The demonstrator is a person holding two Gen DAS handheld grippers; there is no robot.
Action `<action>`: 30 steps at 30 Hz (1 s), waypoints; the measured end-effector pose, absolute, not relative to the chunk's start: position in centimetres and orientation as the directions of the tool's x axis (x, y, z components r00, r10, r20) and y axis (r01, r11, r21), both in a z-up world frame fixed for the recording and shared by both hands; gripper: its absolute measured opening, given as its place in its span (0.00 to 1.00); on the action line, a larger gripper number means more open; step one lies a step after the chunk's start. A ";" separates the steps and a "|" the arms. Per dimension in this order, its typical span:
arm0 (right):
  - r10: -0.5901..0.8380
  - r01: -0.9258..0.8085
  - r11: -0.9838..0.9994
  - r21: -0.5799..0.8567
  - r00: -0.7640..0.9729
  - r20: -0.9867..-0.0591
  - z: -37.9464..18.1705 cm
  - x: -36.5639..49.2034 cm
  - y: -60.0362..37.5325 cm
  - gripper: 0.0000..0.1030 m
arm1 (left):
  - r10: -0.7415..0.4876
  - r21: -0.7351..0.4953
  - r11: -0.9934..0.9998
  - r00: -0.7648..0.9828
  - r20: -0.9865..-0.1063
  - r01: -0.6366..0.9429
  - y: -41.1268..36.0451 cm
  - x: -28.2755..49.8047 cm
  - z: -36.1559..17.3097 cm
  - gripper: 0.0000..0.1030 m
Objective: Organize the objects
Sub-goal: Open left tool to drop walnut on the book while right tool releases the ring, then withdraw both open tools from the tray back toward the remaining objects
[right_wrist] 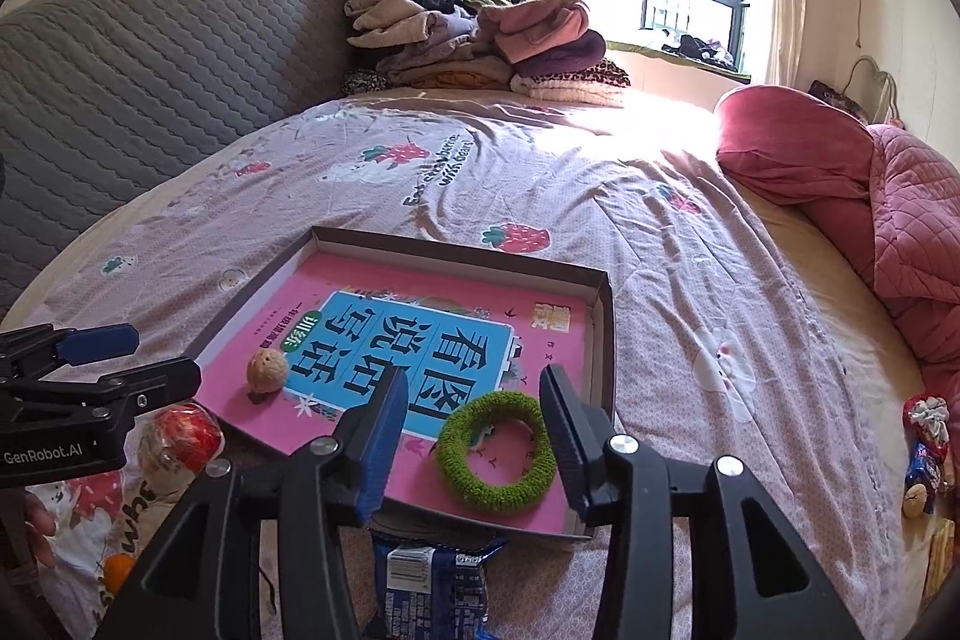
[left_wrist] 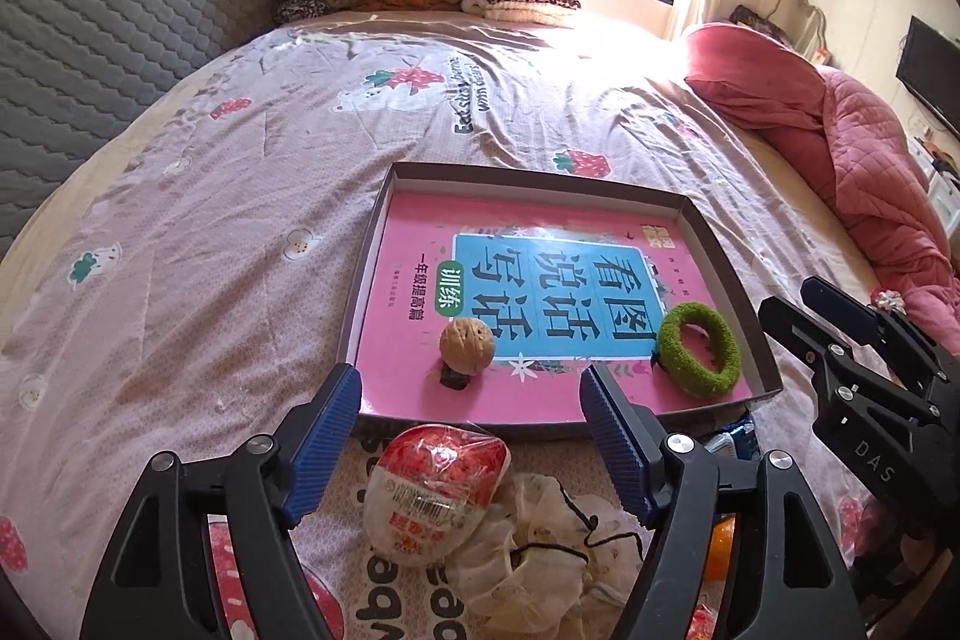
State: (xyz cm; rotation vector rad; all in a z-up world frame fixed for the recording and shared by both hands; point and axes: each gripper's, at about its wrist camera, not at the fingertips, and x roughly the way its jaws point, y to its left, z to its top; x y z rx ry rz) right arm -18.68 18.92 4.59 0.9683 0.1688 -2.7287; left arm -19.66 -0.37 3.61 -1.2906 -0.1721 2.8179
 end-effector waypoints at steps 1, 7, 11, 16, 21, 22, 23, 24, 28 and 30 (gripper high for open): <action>-0.190 0.268 -0.963 -0.030 -0.753 -0.630 4.7 -18.3 18.8 0.46 | 0.075 -0.111 -0.994 -0.658 -0.750 0.014 -0.4 -19.3 3.8 0.74; -0.205 0.286 -0.958 -0.033 -0.758 -0.619 5.3 -16.2 18.2 0.56 | 0.054 -0.098 -0.995 -0.675 -0.736 0.027 -1.0 -17.0 4.3 0.75; -0.212 0.294 -0.955 -0.035 -0.762 -0.612 5.5 -14.9 17.8 0.56 | 0.049 -0.095 -0.995 -0.684 -0.728 0.030 -1.3 -15.6 4.5 0.75; -0.207 0.298 -0.953 -0.054 -0.771 -0.602 5.6 -13.9 17.6 0.57 | 0.052 -0.101 -0.994 -0.692 -0.720 0.031 -1.7 -14.2 4.7 0.75; -0.216 0.301 -0.953 -0.043 -0.770 -0.600 5.6 -13.3 17.8 0.57 | 0.046 -0.095 -0.995 -0.696 -0.716 0.032 -1.8 -13.1 4.9 0.75; -0.214 0.298 -0.954 -0.042 -0.771 -0.600 5.6 -13.1 17.9 0.57 | 0.047 -0.095 -0.995 -0.697 -0.716 0.031 -1.8 -12.9 4.9 0.75; -0.215 0.296 -0.954 -0.038 -0.770 -0.601 5.5 -13.0 18.0 0.57 | 0.043 -0.091 -0.995 -0.699 -0.714 0.031 -1.6 -12.7 4.9 0.75; -0.218 0.296 -0.955 -0.031 -0.767 -0.603 5.4 -12.8 18.2 0.57 | 0.039 -0.087 -0.996 -0.701 -0.713 0.033 -1.5 -12.6 4.8 0.75; -0.214 0.291 -0.956 -0.031 -0.767 -0.605 5.0 -12.0 18.6 0.57 | 0.042 -0.083 -0.996 -0.701 -0.712 0.025 -1.2 -12.0 4.6 0.75; -0.218 0.289 -0.957 -0.021 -0.767 -0.604 4.8 -11.6 19.0 0.57 | 0.042 -0.082 -0.996 -0.698 -0.715 0.023 -1.0 -11.8 4.4 0.75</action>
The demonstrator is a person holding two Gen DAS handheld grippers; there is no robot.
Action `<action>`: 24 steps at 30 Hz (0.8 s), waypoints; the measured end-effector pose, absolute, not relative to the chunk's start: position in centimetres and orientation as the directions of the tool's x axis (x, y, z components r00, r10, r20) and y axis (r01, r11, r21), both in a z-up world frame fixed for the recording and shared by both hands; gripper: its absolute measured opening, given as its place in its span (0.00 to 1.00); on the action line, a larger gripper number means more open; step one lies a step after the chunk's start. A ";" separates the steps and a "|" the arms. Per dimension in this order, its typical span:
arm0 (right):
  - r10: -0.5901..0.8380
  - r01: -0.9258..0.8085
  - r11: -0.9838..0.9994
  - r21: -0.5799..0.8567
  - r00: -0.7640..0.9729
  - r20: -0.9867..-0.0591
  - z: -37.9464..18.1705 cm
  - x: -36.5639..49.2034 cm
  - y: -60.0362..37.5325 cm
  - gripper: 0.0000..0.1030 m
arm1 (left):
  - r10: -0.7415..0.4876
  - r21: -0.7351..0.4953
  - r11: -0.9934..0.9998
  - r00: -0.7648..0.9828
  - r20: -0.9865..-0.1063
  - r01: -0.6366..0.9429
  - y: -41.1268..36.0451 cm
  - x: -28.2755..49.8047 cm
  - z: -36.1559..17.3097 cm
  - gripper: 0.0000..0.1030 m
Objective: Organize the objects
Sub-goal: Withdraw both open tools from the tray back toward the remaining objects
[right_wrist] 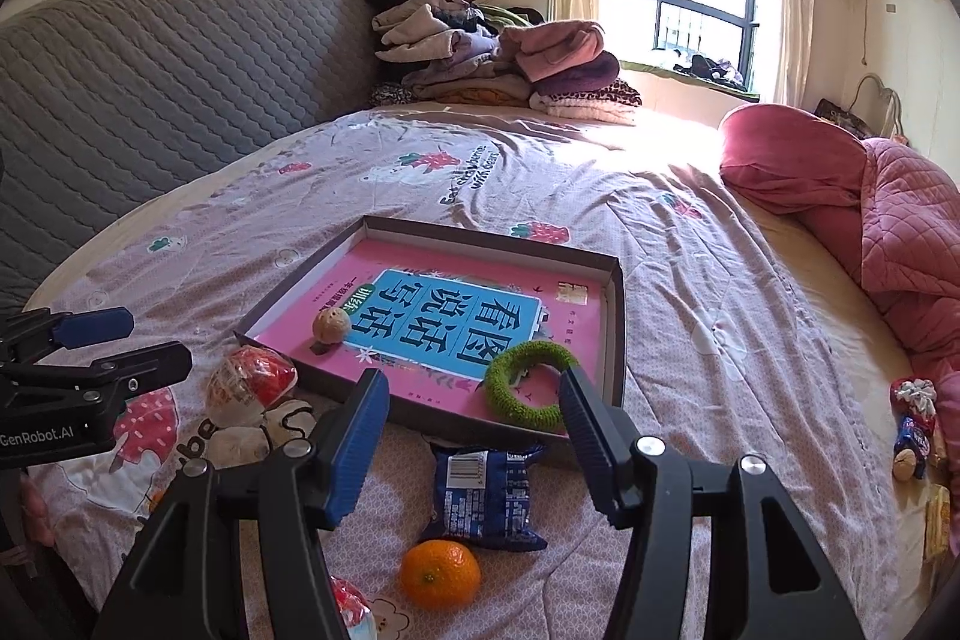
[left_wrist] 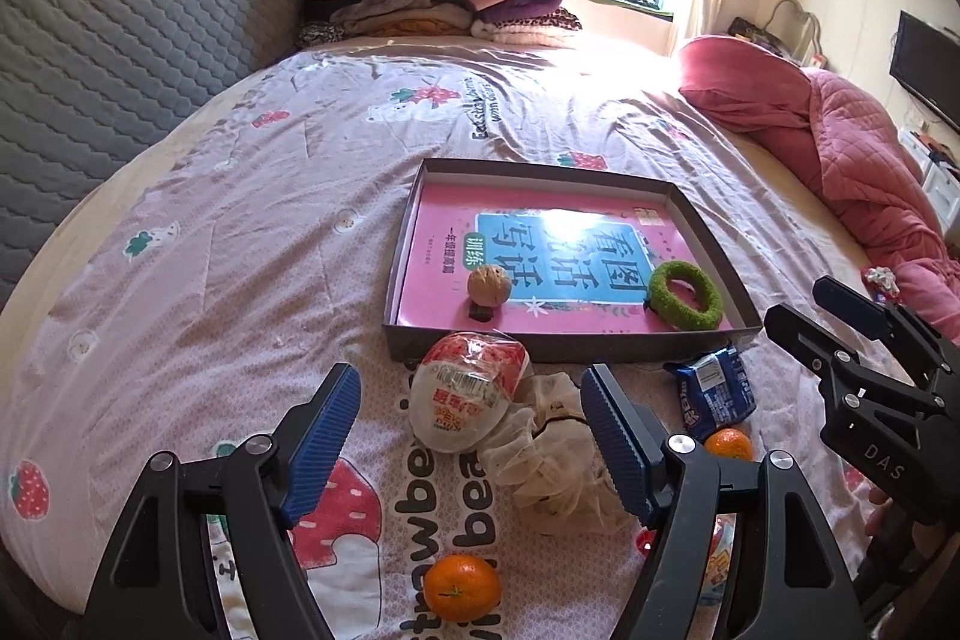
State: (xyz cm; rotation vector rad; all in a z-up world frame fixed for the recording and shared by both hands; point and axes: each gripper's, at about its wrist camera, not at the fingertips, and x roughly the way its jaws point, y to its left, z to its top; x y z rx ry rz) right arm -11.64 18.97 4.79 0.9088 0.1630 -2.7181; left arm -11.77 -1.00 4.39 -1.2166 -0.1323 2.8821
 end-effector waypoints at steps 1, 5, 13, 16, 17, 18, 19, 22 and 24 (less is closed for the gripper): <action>-0.219 0.288 -0.957 -0.017 -0.765 -0.605 4.6 -11.5 19.1 0.57 | 0.044 -0.081 -0.996 -0.697 -0.716 0.021 -0.9 -11.6 4.3 0.75; -0.222 0.288 -0.958 -0.008 -0.754 -0.618 3.8 -10.8 19.4 0.57 | 0.032 -0.070 -0.997 -0.698 -0.715 0.026 -0.9 -10.9 3.9 0.75; -0.213 0.290 -0.957 -0.016 -0.737 -0.641 2.3 -9.8 19.5 0.58 | 0.031 -0.069 -0.997 -0.684 -0.729 0.028 -1.0 -9.8 2.7 0.75; -0.211 0.288 -0.957 -0.015 -0.733 -0.646 2.0 -9.5 19.5 0.58 | 0.034 -0.067 -0.998 -0.680 -0.733 0.022 -0.9 -9.4 2.4 0.75; -0.211 0.288 -0.958 -0.013 -0.733 -0.647 1.9 -9.4 19.6 0.58 | 0.037 -0.069 -0.997 -0.679 -0.733 0.021 -0.9 -9.3 2.3 0.75; -0.211 0.287 -0.958 -0.012 -0.731 -0.649 1.8 -9.3 19.6 0.58 | 0.039 -0.071 -0.997 -0.678 -0.734 0.020 -0.9 -9.2 2.2 0.75; -0.209 0.286 -0.958 -0.012 -0.730 -0.651 1.7 -9.3 19.6 0.58 | 0.040 -0.072 -0.997 -0.676 -0.736 0.021 -0.9 -9.1 2.0 0.75; -0.205 0.282 -0.959 -0.012 -0.726 -0.657 1.3 -9.0 19.8 0.58 | 0.034 -0.065 -0.998 -0.673 -0.739 0.022 -0.7 -8.9 1.7 0.75; -0.203 0.280 -0.960 -0.012 -0.723 -0.660 1.2 -8.9 19.9 0.58 | 0.026 -0.057 -0.998 -0.673 -0.739 0.024 -0.5 -8.7 1.5 0.75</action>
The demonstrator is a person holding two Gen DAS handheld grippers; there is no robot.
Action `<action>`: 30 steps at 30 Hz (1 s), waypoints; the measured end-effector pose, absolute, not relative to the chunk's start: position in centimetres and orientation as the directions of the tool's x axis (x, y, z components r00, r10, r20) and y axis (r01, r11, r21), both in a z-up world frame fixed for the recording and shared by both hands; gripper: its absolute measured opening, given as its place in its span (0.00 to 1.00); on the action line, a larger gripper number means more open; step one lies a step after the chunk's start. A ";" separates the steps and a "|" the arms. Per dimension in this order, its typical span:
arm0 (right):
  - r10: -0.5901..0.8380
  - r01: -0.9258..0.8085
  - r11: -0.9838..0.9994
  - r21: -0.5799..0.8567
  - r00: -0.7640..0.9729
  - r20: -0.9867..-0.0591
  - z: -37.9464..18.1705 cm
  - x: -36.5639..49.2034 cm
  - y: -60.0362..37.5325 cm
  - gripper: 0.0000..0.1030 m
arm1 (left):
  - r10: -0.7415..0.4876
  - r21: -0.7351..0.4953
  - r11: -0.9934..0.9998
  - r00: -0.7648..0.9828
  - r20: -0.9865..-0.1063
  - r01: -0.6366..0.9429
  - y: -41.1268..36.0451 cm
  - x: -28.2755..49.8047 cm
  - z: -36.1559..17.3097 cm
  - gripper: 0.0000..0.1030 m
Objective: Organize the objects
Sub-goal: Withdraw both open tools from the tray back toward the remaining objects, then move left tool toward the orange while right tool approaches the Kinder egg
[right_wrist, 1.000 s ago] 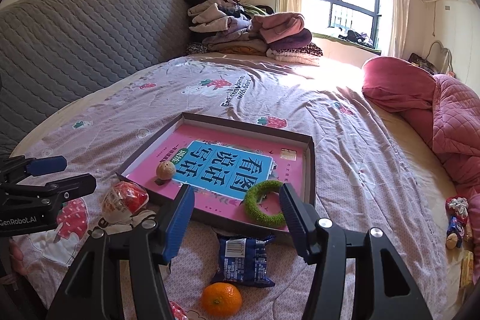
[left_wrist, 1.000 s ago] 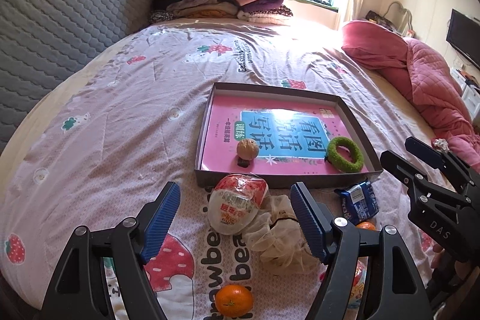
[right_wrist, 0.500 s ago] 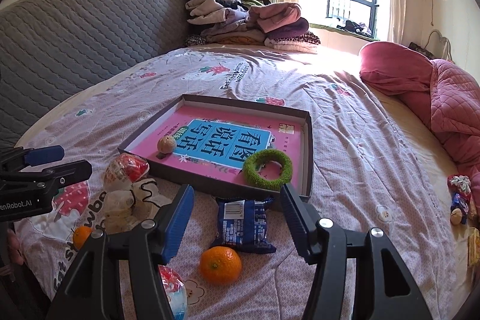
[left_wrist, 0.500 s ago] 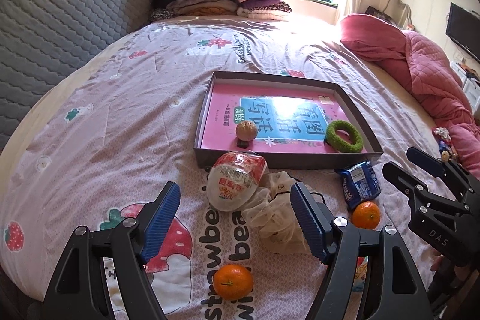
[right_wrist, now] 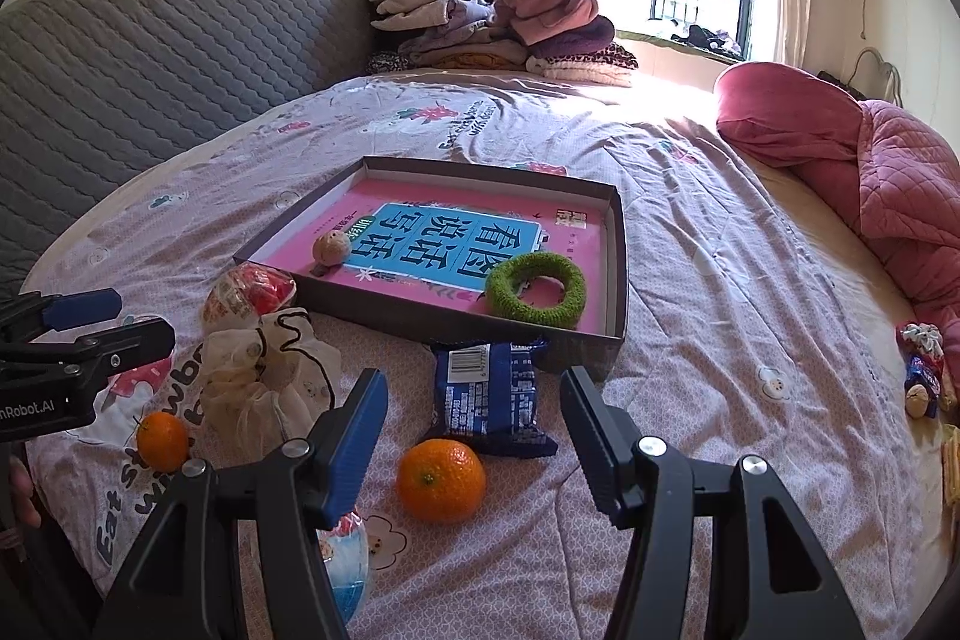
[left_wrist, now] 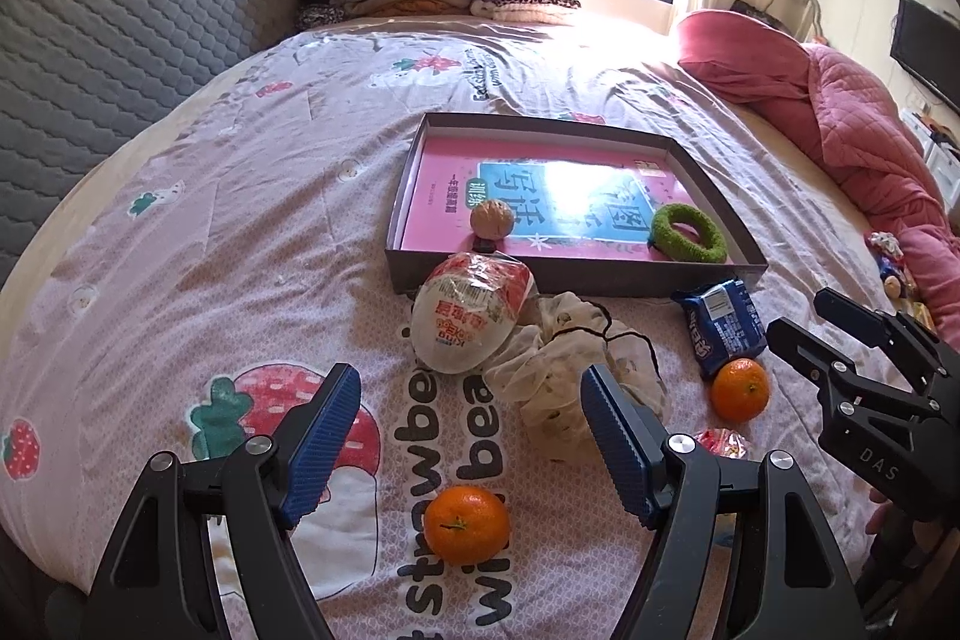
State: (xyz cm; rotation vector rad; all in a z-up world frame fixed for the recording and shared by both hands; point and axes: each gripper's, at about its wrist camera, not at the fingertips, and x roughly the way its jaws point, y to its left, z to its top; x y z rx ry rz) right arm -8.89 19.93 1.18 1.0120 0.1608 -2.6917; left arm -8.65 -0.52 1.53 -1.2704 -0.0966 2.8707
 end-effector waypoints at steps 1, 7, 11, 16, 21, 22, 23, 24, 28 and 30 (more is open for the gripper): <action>-0.202 0.279 -0.960 -0.011 -0.723 -0.661 1.1 -8.8 20.0 0.58 | 0.024 -0.056 -0.998 -0.673 -0.739 0.025 -0.5 -8.5 1.4 0.75; -0.198 0.272 -0.962 -0.008 -0.719 -0.667 0.9 -8.6 20.3 0.58 | 0.019 -0.053 -0.998 -0.660 -0.751 0.031 -0.9 -7.9 0.2 0.75; -0.200 0.272 -0.962 -0.001 -0.711 -0.674 0.6 -8.5 20.3 0.58 | 0.024 -0.056 -0.998 -0.651 -0.759 0.028 -1.1 -7.7 -0.5 0.75; -0.204 0.274 -0.962 0.009 -0.693 -0.691 -0.1 -8.6 20.2 0.58 | 0.034 -0.052 -0.999 -0.635 -0.772 0.009 -0.5 -7.4 -1.3 0.75; -0.204 0.271 -0.962 0.015 -0.685 -0.700 -0.5 -8.5 20.1 0.58 | 0.036 -0.046 -0.999 -0.625 -0.779 0.000 -0.1 -7.2 -1.7 0.75; -0.205 0.271 -0.962 0.016 -0.687 -0.698 -0.5 -8.4 20.2 0.58 | 0.036 -0.044 -0.999 -0.623 -0.781 -0.002 -0.1 -7.2 -1.8 0.75; -0.209 0.275 -0.961 0.018 -0.686 -0.697 -0.4 -8.2 20.2 0.58 | 0.037 -0.043 -0.999 -0.622 -0.782 -0.005 0.0 -7.1 -1.9 0.75; -0.210 0.277 -0.961 0.018 -0.685 -0.697 -0.4 -8.0 20.1 0.58 | 0.037 -0.041 -0.999 -0.621 -0.783 -0.007 0.0 -7.0 -1.9 0.75; -0.226 0.290 -0.957 0.024 -0.689 -0.688 -0.2 -7.0 19.8 0.58 | 0.037 -0.034 -0.999 -0.613 -0.789 -0.017 0.2 -6.8 -2.3 0.75; -0.236 0.299 -0.954 0.026 -0.692 -0.682 -0.1 -6.4 19.6 0.58 | 0.032 -0.027 -0.999 -0.611 -0.791 -0.017 0.3 -6.6 -2.5 0.75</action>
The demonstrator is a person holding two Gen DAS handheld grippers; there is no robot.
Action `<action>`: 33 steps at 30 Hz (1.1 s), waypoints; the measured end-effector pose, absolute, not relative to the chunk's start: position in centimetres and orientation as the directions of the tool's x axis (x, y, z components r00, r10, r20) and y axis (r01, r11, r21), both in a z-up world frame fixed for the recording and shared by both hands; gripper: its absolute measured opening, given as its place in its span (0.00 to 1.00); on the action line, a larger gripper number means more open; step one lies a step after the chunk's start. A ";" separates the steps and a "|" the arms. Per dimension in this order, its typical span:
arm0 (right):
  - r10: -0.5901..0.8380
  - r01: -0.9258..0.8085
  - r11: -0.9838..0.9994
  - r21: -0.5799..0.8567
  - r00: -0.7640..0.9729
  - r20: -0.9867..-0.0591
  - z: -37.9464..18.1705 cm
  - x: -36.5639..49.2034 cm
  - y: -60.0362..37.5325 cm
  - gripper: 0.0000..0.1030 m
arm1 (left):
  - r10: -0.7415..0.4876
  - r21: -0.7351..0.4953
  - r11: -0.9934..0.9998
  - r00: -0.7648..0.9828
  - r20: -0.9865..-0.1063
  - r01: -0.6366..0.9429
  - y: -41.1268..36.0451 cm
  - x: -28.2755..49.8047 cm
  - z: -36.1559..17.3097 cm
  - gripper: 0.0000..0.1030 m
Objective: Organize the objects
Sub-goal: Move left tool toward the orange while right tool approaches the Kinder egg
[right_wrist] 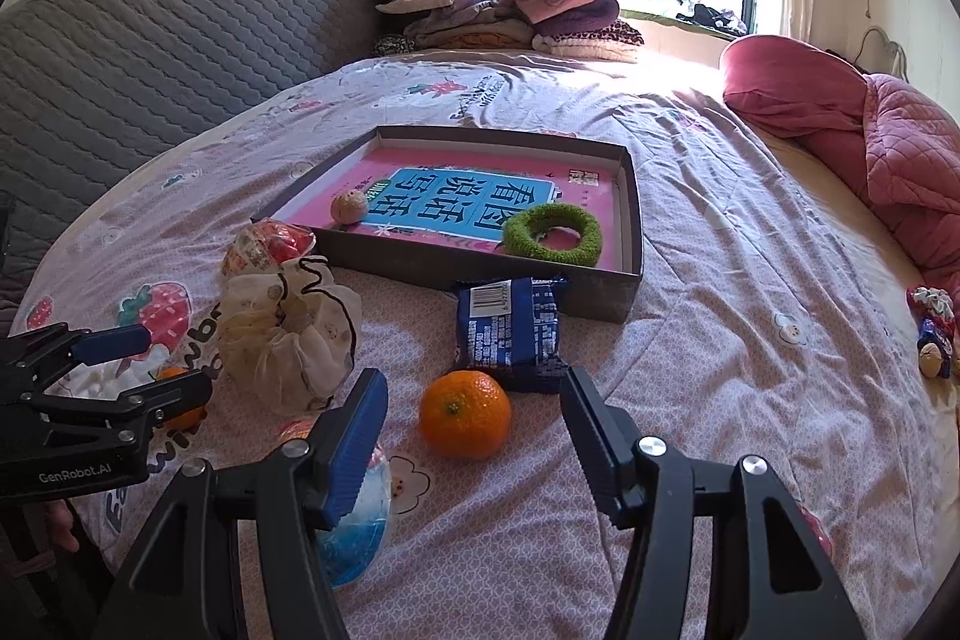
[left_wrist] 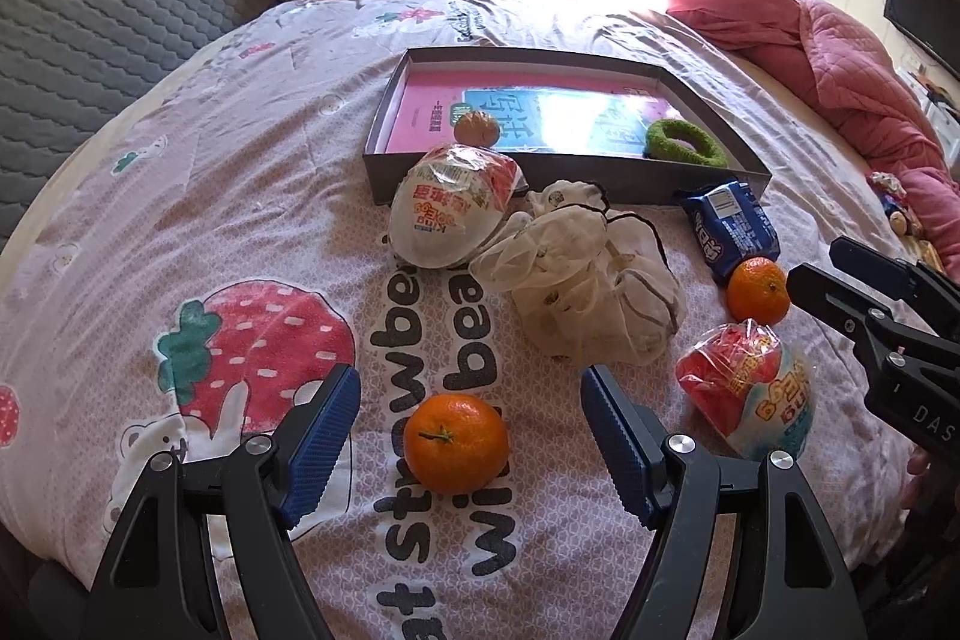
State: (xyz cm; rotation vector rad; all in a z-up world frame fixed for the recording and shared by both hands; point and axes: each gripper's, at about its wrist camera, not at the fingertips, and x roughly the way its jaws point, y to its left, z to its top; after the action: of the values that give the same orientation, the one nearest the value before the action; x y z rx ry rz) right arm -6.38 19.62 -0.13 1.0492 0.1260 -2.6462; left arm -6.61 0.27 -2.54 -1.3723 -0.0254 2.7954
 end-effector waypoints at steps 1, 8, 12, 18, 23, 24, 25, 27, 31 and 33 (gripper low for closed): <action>-0.242 0.305 -0.952 0.028 -0.692 -0.680 -0.1 -6.1 19.5 0.58 | 0.032 -0.026 -0.999 -0.608 -0.793 -0.019 0.3 -6.5 -2.7 0.75; -0.269 0.337 -0.941 0.026 -0.702 -0.660 0.0 -3.9 18.5 0.58 | 0.033 -0.021 -0.999 -0.606 -0.795 -0.027 0.3 -5.8 -3.0 0.75; -0.278 0.353 -0.935 0.018 -0.702 -0.656 -0.1 -3.1 17.8 0.58 | 0.031 -0.016 -0.999 -0.607 -0.794 -0.029 0.2 -5.6 -3.1 0.75; -0.284 0.371 -0.928 0.009 -0.694 -0.662 -0.6 -2.2 17.1 0.58 | 0.038 -0.024 -0.999 -0.605 -0.796 -0.031 -0.1 -5.4 -3.4 0.75; -0.289 0.386 -0.923 0.007 -0.679 -0.675 -1.3 -2.0 16.7 0.58 | 0.045 -0.029 -0.999 -0.603 -0.796 -0.037 -0.3 -5.3 -3.6 0.75; -0.287 0.386 -0.923 0.005 -0.678 -0.677 -1.5 -2.0 16.7 0.58 | 0.045 -0.029 -0.999 -0.602 -0.797 -0.037 -0.3 -5.3 -3.7 0.75; -0.288 0.389 -0.921 0.004 -0.675 -0.679 -1.6 -2.0 16.6 0.58 | 0.044 -0.029 -0.999 -0.602 -0.798 -0.035 -0.3 -5.3 -3.8 0.75; -0.291 0.393 -0.920 0.007 -0.669 -0.684 -1.8 -2.0 16.4 0.58 | 0.047 -0.034 -0.999 -0.598 -0.800 -0.033 -0.4 -5.4 -3.9 0.75; -0.289 0.401 -0.916 -0.001 -0.661 -0.693 -2.3 -2.0 16.1 0.58 | 0.044 -0.031 -0.999 -0.594 -0.803 -0.032 -0.4 -5.4 -4.2 0.75; -0.292 0.405 -0.914 0.000 -0.659 -0.693 -2.4 -2.0 16.0 0.58 | 0.045 -0.030 -0.999 -0.592 -0.804 -0.034 -0.4 -5.4 -4.3 0.75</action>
State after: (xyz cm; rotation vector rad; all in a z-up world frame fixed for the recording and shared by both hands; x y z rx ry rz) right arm -2.02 16.01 -2.37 1.0265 0.2169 -2.5472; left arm -5.42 -0.40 -4.26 -1.3973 -0.0183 2.7646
